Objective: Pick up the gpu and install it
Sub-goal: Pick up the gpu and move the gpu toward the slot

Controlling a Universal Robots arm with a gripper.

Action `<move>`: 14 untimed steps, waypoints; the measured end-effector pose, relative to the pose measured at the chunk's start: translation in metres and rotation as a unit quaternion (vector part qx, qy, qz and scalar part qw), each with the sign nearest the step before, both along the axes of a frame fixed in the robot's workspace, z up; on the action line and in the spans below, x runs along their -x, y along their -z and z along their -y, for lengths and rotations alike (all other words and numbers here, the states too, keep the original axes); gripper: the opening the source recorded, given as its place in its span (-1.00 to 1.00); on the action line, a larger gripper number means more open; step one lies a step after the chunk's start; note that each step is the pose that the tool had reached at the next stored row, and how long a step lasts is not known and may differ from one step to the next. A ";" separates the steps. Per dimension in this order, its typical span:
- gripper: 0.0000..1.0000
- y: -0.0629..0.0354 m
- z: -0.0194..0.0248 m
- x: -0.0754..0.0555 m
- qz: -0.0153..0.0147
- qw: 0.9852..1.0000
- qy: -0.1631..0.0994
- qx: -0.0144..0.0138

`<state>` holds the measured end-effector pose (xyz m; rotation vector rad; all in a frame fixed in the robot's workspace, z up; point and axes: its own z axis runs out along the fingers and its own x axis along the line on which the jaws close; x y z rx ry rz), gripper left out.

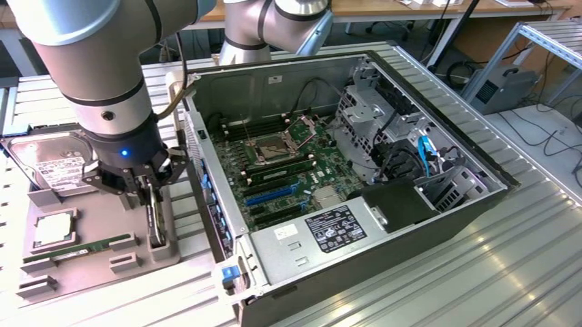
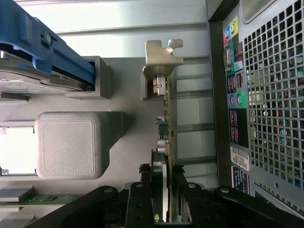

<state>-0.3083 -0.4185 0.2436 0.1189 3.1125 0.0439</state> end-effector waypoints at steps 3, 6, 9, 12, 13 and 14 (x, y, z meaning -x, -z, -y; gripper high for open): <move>-0.47 0.0000 0.0000 0.000 0.000 1.000 0.000 0.000; -0.47 0.0000 0.0000 0.000 0.000 1.000 0.000 0.000; -0.47 0.0000 0.0000 0.000 0.000 1.000 0.000 0.000; -0.47 0.0000 0.0000 0.000 0.000 1.000 0.000 0.000; -0.47 0.0000 0.0000 0.000 0.000 1.000 0.000 0.000; -0.47 -0.0002 0.0000 0.000 0.000 1.000 0.000 0.000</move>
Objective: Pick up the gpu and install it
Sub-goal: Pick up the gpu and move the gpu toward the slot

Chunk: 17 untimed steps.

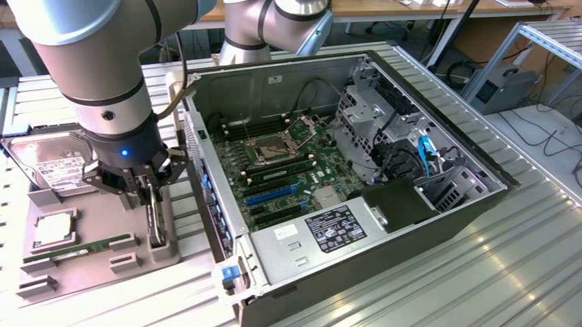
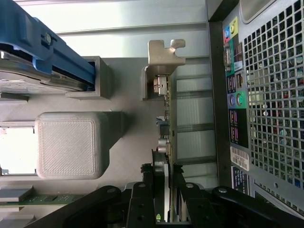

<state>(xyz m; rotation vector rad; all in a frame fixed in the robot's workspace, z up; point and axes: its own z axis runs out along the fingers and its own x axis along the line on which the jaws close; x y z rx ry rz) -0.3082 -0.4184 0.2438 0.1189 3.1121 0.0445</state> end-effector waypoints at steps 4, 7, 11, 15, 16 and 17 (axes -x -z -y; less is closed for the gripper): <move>-0.47 -0.0020 0.0000 0.000 0.000 1.000 0.000 0.000; -0.47 -0.0057 0.0000 0.000 0.000 1.000 0.000 0.000; -0.47 -0.0083 0.0000 0.000 0.000 1.000 0.000 0.000; -0.47 -0.0117 0.0000 0.000 0.000 1.000 0.000 0.000; -0.47 -0.0129 0.0000 0.000 0.000 1.000 0.000 0.000; -0.47 -0.0138 0.0000 0.000 0.000 1.000 0.000 0.000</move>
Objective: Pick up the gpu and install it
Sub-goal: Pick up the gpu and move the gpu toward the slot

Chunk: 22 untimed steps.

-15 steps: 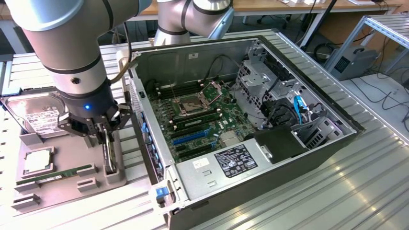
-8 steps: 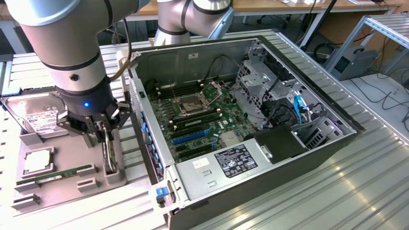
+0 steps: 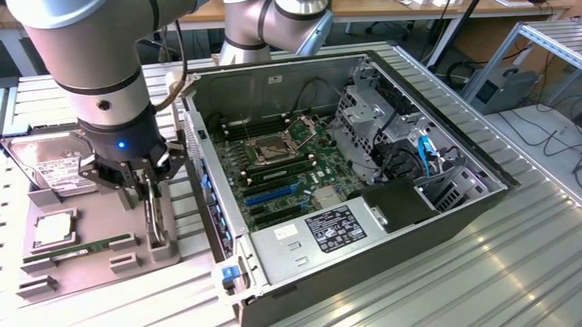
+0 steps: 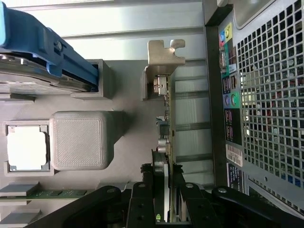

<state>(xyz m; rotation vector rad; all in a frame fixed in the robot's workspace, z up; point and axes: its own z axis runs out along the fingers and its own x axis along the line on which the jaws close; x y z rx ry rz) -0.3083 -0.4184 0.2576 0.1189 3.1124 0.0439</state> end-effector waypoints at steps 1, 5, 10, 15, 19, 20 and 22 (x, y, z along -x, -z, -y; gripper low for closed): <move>-0.47 -0.0013 0.0000 0.000 0.000 1.000 0.000 0.000; -0.47 -0.0048 0.0000 0.000 0.000 1.000 0.000 0.000; -0.47 -0.0087 0.0000 0.000 0.000 1.000 0.000 0.000; -0.47 -0.0133 0.0000 0.000 0.000 1.000 0.000 0.000; -0.47 -0.0166 0.0000 0.000 0.000 1.000 0.000 0.000; -0.47 -0.0174 0.0000 0.000 0.000 1.000 0.000 0.000; -0.47 -0.0193 0.0000 0.000 0.000 1.000 0.000 0.000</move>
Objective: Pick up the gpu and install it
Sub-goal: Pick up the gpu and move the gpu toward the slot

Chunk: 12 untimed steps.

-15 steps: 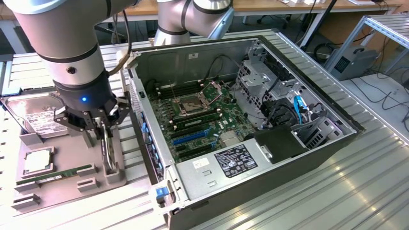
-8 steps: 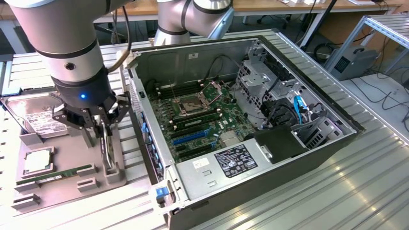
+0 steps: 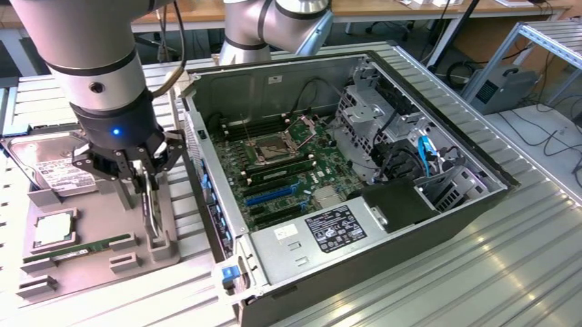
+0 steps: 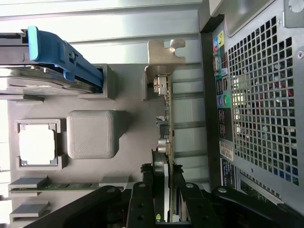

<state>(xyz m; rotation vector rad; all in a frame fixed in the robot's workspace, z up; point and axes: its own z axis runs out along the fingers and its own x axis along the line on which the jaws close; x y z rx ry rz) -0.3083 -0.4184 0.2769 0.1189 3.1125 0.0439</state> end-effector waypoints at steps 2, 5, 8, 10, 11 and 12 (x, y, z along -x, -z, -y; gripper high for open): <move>-0.47 -0.0020 0.0000 0.000 0.000 1.000 0.000 0.000; -0.47 -0.0054 0.0000 0.000 0.000 1.000 0.000 0.000; -0.47 -0.0093 0.0000 0.000 0.000 1.000 0.000 0.000; -0.47 -0.0115 0.0000 0.000 0.000 1.000 0.000 0.000; -0.47 -0.0123 0.0000 0.000 0.000 1.000 0.000 0.000; -0.47 -0.0131 0.0000 0.000 0.000 1.000 0.000 0.000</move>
